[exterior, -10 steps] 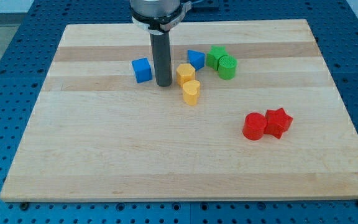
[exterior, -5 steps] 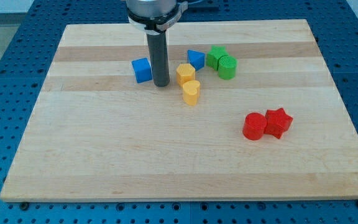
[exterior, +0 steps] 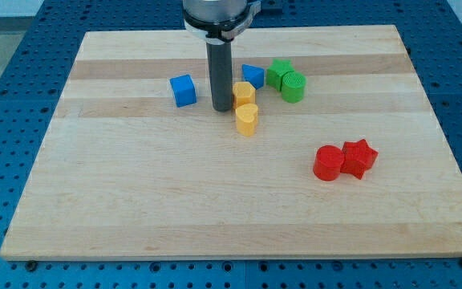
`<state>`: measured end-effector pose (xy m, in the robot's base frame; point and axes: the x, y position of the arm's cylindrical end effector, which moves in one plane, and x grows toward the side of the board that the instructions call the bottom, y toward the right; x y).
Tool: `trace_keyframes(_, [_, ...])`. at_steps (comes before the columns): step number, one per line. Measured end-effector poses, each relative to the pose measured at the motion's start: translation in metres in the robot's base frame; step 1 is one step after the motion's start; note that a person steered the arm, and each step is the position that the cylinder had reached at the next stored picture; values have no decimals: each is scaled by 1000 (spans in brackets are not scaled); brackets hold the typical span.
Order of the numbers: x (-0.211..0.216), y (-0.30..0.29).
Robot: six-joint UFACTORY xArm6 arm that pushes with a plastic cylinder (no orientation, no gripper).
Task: Move the yellow hexagon above to the yellow heart
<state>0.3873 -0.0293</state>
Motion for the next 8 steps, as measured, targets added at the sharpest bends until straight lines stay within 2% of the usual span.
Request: trace_keyframes(8, [-3, 11])
